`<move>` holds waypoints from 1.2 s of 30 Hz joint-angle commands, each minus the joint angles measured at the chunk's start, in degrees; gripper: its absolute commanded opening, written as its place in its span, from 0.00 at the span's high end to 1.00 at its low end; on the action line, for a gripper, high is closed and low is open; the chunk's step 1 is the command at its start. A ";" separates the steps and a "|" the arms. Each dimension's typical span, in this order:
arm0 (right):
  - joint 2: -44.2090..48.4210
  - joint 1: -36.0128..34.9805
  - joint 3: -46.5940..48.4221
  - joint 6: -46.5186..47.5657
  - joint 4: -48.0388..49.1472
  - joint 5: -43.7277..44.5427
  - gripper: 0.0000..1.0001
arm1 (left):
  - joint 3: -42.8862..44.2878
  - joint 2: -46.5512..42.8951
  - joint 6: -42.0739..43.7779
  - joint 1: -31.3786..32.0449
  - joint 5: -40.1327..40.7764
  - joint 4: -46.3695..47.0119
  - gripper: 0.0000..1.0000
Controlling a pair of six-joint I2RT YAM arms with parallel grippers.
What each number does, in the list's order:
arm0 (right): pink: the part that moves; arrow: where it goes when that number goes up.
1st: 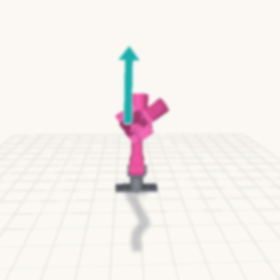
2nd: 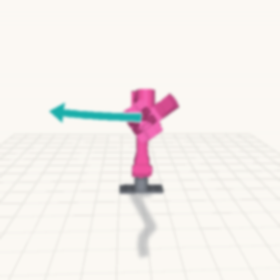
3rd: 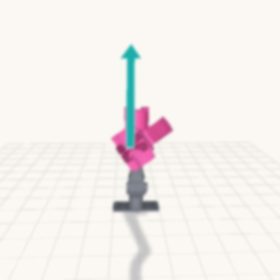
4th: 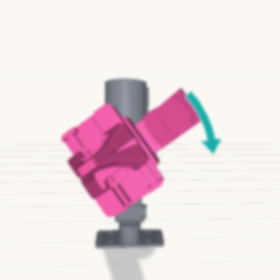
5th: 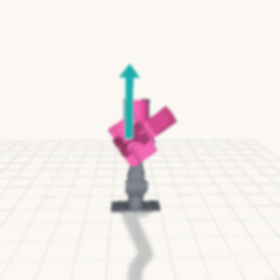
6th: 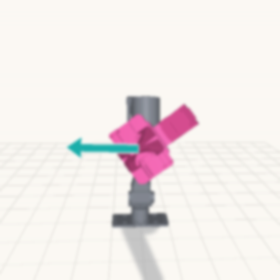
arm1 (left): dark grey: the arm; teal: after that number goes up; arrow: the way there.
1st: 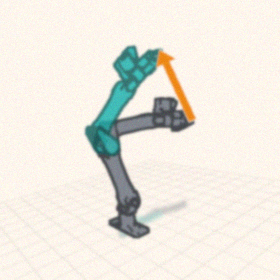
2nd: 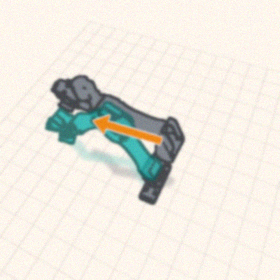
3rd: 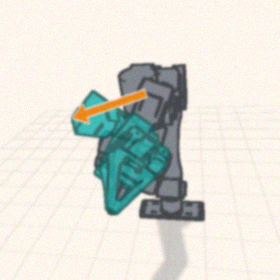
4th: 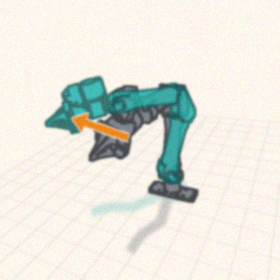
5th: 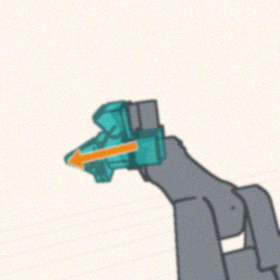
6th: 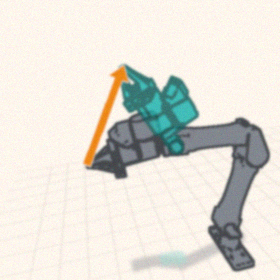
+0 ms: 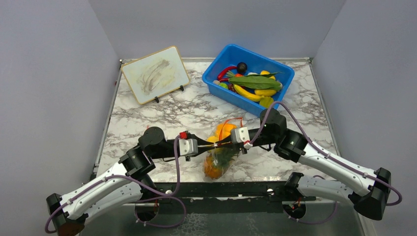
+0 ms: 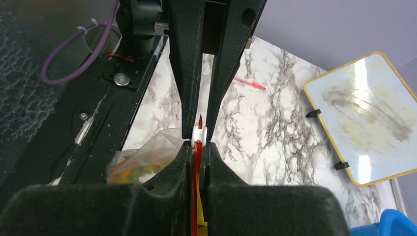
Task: Place the food in the zip-top bag and seal the zipper
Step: Zip the zipper food storage bag at the center of the board.
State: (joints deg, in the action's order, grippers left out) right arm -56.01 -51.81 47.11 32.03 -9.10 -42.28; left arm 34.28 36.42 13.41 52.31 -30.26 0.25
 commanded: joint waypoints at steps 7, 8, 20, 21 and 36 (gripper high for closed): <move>2.91 0.57 -1.56 -3.15 3.13 4.40 0.99 | 0.37 -1.32 -0.04 -0.45 1.64 -1.34 0.79; 2.80 0.57 -1.59 -3.32 3.31 4.61 0.99 | 0.30 -1.46 -0.09 -0.46 1.79 -1.46 0.78; 1.30 0.57 -2.01 -6.07 6.72 3.26 0.99 | -1.06 0.25 -1.94 -0.46 1.57 2.70 0.76; 1.18 0.62 -1.96 -6.44 7.06 3.14 0.99 | -1.18 0.57 -1.89 -0.46 1.59 2.86 0.76; -0.35 0.58 -0.49 -7.07 5.44 1.69 0.84 | -1.86 0.30 -1.38 -0.46 0.75 3.74 1.00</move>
State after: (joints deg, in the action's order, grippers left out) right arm -55.75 -51.37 45.25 25.52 -5.15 -39.70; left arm 32.95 37.41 12.14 51.83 -28.69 1.98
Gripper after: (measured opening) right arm 0.114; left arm 0.012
